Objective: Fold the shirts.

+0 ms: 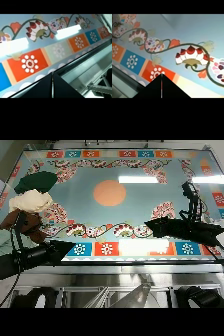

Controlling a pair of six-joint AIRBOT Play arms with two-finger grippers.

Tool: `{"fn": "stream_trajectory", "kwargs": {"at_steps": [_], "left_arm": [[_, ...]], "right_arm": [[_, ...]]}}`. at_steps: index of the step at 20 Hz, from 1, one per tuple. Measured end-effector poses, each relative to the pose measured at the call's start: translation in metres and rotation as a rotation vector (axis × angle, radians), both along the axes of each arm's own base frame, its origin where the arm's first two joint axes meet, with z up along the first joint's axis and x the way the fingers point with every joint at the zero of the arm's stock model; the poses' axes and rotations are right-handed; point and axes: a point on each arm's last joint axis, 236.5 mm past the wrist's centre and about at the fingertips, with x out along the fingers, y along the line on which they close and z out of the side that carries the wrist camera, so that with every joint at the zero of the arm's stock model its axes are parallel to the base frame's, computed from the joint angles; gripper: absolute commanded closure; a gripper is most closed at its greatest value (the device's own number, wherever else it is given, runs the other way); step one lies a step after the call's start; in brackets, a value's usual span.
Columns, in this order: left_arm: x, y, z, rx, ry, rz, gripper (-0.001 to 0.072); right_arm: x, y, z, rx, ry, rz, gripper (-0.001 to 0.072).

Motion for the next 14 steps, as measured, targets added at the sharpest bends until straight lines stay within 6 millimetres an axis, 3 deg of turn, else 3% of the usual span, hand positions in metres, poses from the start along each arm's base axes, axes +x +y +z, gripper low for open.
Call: {"fn": "stream_trajectory", "kwargs": {"at_steps": [5, 6, 7, 8, 9, 14], "left_arm": [[0.011, 0.007, 0.006, 0.024, -0.027, 0.036, 0.0699], [0.024, 0.018, 0.011, 0.058, -0.043, 0.076, 0.0601], [0.040, 0.034, 0.017, 0.110, -0.058, 0.126, 0.0365], [0.061, 0.054, 0.024, 0.175, -0.066, 0.179, 0.0074], [0.081, 0.076, 0.029, 0.238, -0.057, 0.224, -0.0005], [0.199, 0.199, 0.035, 0.415, 0.095, 0.388, -0.0005]], "right_arm": [[0.000, 0.000, 0.000, -0.001, 0.001, 0.001, 0.0691], [0.000, 0.000, 0.000, -0.001, 0.001, 0.001, 0.0691], [0.000, 0.000, 0.000, -0.001, 0.001, 0.001, 0.0691], [0.000, 0.000, 0.000, -0.001, 0.001, 0.001, 0.0691], [0.000, 0.000, 0.000, -0.001, 0.001, 0.001, 0.0691], [0.000, 0.000, 0.000, -0.001, 0.000, 0.001, 0.0691]]}}
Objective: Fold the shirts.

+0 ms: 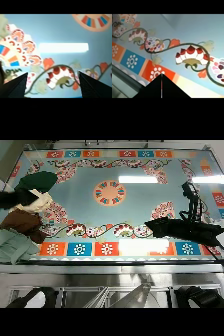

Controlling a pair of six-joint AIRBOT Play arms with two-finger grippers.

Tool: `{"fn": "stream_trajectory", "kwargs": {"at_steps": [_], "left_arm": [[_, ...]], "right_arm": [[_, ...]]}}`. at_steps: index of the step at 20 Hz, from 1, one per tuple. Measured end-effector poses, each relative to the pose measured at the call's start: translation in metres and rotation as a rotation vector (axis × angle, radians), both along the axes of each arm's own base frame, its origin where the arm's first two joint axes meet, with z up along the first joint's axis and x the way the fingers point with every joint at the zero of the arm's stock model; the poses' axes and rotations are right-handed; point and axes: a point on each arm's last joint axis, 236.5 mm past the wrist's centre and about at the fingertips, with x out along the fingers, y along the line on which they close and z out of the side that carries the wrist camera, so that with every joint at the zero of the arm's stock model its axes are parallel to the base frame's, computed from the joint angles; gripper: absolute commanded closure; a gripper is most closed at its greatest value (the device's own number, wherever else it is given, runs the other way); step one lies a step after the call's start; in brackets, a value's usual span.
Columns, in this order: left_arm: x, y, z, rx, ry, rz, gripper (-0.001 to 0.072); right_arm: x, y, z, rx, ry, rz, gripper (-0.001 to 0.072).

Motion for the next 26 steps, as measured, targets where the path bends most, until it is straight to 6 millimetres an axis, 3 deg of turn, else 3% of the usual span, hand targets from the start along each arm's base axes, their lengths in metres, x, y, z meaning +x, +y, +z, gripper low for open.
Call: {"fn": "stream_trajectory", "kwargs": {"at_steps": [3, 7, 10, 12, 13, 14, 15, 16, 17, 19, 21, 24, 26], "left_arm": [[0.075, 0.047, -0.023, 0.018, 0.045, 0.029, -0.0005], [0.171, 0.069, -0.084, 0.038, 0.046, 0.015, -0.0005], [0.215, 0.068, -0.144, 0.069, 0.031, 0.020, -0.0004], [0.228, 0.073, -0.180, 0.149, 0.025, 0.025, 0.0012], [0.232, 0.077, -0.195, 0.204, 0.023, 0.018, 0.0075], [0.234, 0.080, -0.204, 0.254, 0.022, 0.008, 0.0261], [0.236, 0.084, -0.212, 0.309, 0.020, -0.004, 0.0525], [0.238, 0.087, -0.216, 0.352, 0.016, -0.016, 0.0690], [0.240, 0.088, -0.216, 0.386, 0.014, -0.028, 0.0683], [0.247, 0.081, -0.209, 0.423, 0.002, -0.053, 0.0683], [0.259, 0.059, -0.176, 0.411, -0.061, -0.076, 0.0683], [0.264, -0.017, -0.083, 0.281, -0.220, -0.181, 0.0683], [0.242, -0.092, 0.020, 0.148, -0.385, -0.301, 0.0683]], "right_arm": [[0.000, 0.000, 0.000, 0.001, 0.000, 0.000, 0.0691], [0.000, 0.000, 0.000, 0.000, 0.000, 0.000, 0.0692], [0.000, 0.000, 0.000, 0.000, 0.000, 0.000, 0.0692], [0.000, 0.000, 0.000, 0.000, 0.000, 0.000, 0.0692], [0.000, 0.000, 0.000, 0.000, 0.000, 0.000, 0.0692], [0.000, 0.000, 0.000, 0.000, 0.000, 0.000, 0.0691], [0.000, 0.000, 0.000, 0.000, 0.000, 0.000, 0.0691], [0.000, 0.000, 0.000, 0.001, 0.000, 0.000, 0.0691], [0.000, 0.000, 0.000, 0.000, 0.000, 0.000, 0.0691], [0.000, 0.000, 0.000, 0.000, 0.000, 0.000, 0.0691], [0.000, 0.000, 0.000, 0.000, 0.000, 0.000, 0.0692], [0.000, 0.000, 0.000, 0.000, 0.000, 0.000, 0.0691], [0.000, 0.000, 0.000, 0.000, 0.000, 0.000, 0.0691]]}}
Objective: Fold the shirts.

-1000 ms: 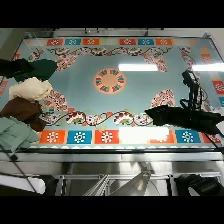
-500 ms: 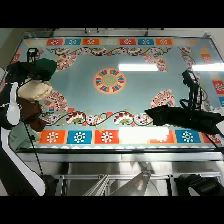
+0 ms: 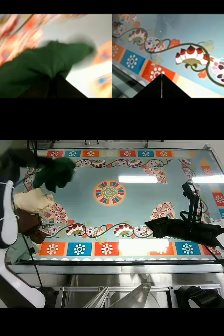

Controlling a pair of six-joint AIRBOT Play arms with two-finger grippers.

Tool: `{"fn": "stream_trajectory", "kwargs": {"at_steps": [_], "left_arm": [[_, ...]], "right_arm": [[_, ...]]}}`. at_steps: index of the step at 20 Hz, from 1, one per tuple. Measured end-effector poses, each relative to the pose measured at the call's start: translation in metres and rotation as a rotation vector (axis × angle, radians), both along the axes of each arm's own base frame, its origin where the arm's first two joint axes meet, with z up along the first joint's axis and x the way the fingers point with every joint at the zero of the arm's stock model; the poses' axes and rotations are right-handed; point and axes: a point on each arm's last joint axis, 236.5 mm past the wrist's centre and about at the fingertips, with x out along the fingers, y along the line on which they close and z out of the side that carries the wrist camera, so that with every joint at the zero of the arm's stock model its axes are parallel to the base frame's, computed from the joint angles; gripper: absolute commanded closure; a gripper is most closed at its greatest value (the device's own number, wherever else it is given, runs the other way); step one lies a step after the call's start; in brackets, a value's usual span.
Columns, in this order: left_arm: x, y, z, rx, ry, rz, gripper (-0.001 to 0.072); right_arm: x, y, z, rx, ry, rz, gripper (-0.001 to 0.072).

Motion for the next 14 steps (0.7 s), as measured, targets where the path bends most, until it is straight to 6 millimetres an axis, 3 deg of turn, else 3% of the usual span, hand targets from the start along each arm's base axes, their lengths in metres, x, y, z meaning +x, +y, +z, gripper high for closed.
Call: {"fn": "stream_trajectory", "kwargs": {"at_steps": [3, 4, 6, 8, 11, 13, 14], "left_arm": [[-0.064, -0.076, 0.147, -0.097, -0.228, -0.170, 0.0683], [-0.090, -0.091, 0.180, -0.117, -0.278, -0.206, 0.0683], [-0.131, -0.112, 0.212, -0.152, -0.306, -0.263, 0.0683], [-0.165, -0.134, 0.208, -0.190, -0.238, -0.323, 0.0683], [-0.201, -0.169, 0.151, -0.226, -0.023, -0.406, 0.0662], [-0.219, -0.192, 0.103, -0.249, 0.126, -0.441, 0.0149], [-0.230, -0.202, 0.078, -0.252, 0.201, -0.459, -0.0005]], "right_arm": [[0.000, 0.000, 0.000, 0.000, 0.000, 0.000, 0.0691], [0.000, 0.000, 0.000, 0.000, 0.000, 0.000, 0.0692], [0.000, 0.000, 0.000, 0.000, 0.000, 0.000, 0.0691], [0.000, 0.000, 0.000, 0.000, 0.000, 0.000, 0.0691], [0.000, 0.000, 0.000, 0.000, 0.000, 0.000, 0.0691], [0.000, 0.000, 0.000, 0.000, 0.000, 0.000, 0.0692], [0.000, 0.000, 0.000, 0.000, 0.000, 0.000, 0.0691]]}}
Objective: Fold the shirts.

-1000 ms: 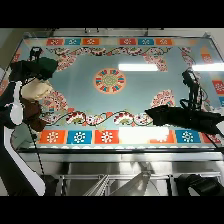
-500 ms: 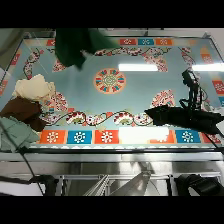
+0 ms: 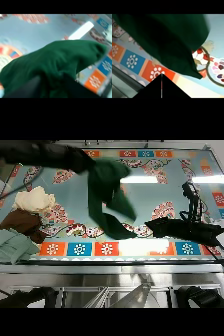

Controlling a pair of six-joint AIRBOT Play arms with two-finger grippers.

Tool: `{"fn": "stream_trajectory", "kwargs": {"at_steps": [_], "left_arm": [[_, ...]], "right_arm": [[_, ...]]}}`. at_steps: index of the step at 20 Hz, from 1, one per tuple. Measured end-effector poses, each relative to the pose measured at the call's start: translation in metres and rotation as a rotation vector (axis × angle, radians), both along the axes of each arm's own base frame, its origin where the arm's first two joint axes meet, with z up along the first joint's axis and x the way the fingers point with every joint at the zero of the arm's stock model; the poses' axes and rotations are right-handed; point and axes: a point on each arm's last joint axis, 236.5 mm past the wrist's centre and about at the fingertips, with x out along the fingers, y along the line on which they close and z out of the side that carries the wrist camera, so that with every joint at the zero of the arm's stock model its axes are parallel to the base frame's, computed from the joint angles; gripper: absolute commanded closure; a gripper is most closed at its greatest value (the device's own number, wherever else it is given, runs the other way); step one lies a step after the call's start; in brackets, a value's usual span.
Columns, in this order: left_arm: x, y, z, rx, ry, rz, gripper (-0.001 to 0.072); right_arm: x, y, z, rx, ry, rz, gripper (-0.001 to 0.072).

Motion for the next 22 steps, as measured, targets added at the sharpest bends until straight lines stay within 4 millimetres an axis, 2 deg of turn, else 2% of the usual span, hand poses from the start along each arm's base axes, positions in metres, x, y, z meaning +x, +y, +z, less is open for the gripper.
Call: {"fn": "stream_trajectory", "kwargs": {"at_steps": [2, 3, 5, 8, 10, 12, 14, 16, 18, 20, 22], "left_arm": [[-0.016, -0.013, -0.037, 0.016, 0.114, -0.029, -0.0005], [-0.021, -0.015, -0.046, 0.019, 0.151, -0.032, -0.0004], [-0.024, -0.009, -0.050, 0.021, 0.198, -0.023, -0.0004], [-0.028, 0.023, -0.047, 0.026, 0.297, 0.011, -0.0004], [-0.039, 0.051, -0.062, 0.037, 0.413, 0.050, -0.0004], [-0.055, 0.076, -0.094, 0.036, 0.539, 0.111, -0.0003], [-0.071, 0.093, -0.139, 0.022, 0.654, 0.199, -0.0003], [-0.089, 0.103, -0.189, 0.016, 0.756, 0.282, -0.0003], [-0.104, 0.110, -0.236, 0.019, 0.843, 0.355, -0.0003], [-0.117, 0.114, -0.273, 0.032, 0.916, 0.394, -0.0003], [-0.124, 0.114, -0.297, 0.050, 0.969, 0.398, -0.0002]], "right_arm": [[0.000, 0.000, 0.000, 0.000, 0.000, 0.000, 0.0691], [0.000, 0.000, 0.000, 0.000, 0.000, 0.000, 0.0691], [0.000, 0.000, 0.000, 0.000, 0.000, 0.000, 0.0692], [-0.001, 0.002, 0.001, 0.011, 0.005, 0.001, 0.0691], [-0.005, 0.006, 0.003, 0.033, 0.023, 0.010, 0.0691], [-0.007, 0.010, 0.005, 0.058, 0.037, 0.015, 0.0680], [-0.009, 0.013, 0.006, 0.073, 0.050, 0.020, 0.0258], [-0.005, 0.013, 0.000, 0.074, 0.066, 0.010, 0.0248], [0.009, 0.005, -0.018, 0.068, 0.123, -0.039, 0.0248], [0.028, -0.011, -0.052, 0.047, 0.221, -0.112, 0.0248], [0.044, -0.029, -0.092, 0.030, 0.333, -0.179, 0.0248]]}}
